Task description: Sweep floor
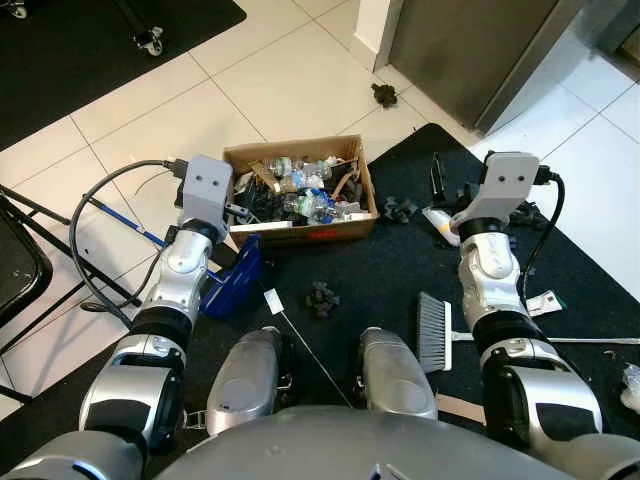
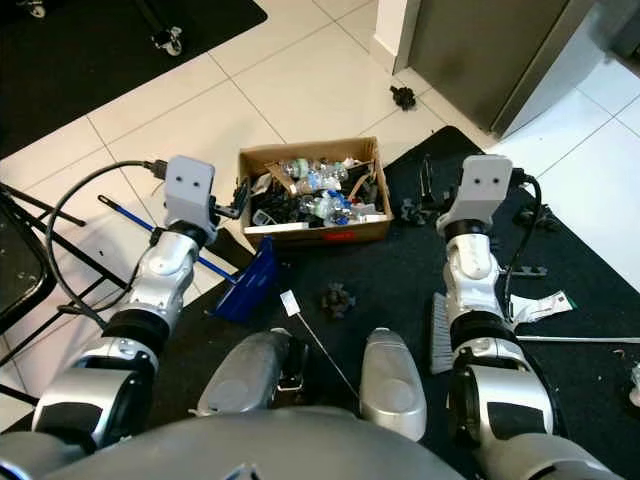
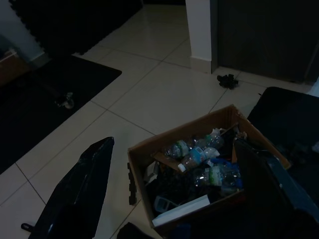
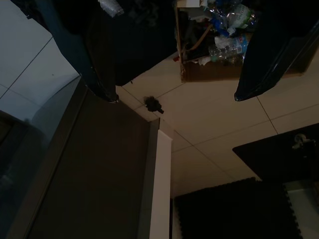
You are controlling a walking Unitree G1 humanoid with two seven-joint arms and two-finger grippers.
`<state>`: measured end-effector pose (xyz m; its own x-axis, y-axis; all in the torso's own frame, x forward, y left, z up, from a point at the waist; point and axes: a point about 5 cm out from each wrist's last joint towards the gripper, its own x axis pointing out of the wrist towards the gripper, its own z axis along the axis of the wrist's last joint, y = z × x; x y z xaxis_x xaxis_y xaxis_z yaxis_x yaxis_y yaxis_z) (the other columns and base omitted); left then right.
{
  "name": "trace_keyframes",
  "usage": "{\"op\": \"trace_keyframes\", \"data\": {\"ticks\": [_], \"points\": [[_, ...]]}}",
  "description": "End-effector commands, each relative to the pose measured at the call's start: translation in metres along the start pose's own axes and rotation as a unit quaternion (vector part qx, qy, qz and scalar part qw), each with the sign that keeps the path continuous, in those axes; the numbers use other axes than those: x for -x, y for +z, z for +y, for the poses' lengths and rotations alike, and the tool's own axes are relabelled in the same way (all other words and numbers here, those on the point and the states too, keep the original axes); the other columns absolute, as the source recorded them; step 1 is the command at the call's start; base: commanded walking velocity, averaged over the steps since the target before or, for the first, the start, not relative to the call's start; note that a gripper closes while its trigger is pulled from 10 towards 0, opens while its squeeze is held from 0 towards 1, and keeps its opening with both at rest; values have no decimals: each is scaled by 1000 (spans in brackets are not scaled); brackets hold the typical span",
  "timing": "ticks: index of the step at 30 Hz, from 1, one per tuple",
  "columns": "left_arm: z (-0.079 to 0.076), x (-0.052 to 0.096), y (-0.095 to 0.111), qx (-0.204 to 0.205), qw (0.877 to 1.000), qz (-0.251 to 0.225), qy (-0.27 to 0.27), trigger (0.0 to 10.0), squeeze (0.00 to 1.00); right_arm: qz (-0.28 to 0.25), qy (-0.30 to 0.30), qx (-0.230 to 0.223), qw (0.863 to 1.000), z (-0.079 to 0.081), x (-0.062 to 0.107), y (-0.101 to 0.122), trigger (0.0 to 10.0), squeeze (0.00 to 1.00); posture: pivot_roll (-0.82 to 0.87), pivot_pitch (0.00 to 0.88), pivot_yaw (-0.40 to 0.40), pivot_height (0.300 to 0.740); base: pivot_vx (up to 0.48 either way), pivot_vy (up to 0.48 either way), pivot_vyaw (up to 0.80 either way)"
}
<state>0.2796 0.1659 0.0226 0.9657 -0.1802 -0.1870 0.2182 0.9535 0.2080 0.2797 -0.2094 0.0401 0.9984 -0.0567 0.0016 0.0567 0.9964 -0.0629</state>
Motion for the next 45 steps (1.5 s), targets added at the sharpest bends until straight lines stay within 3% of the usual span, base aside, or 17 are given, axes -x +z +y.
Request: {"op": "trace_keyframes", "data": {"ticks": [1, 11, 45], "points": [[-2, -2, 1, 6, 1000, 3, 3, 10000, 0, 1, 3, 1, 1000, 0, -1, 2, 10000, 0, 42, 0, 14, 740, 0, 0, 0], [-4, -8, 6, 13, 1000, 6, 5, 10000, 0, 3, -4, -3, 1000, -3, -2, 2, 10000, 0, 24, 0, 19, 740, 0, 0, -80], [-3, -12, 9, 8, 1000, 8, 6, 10000, 0, 11, -4, -6, 1000, -1, -1, 1, 10000, 0, 29, 0, 27, 740, 0, 0, -799]]}}
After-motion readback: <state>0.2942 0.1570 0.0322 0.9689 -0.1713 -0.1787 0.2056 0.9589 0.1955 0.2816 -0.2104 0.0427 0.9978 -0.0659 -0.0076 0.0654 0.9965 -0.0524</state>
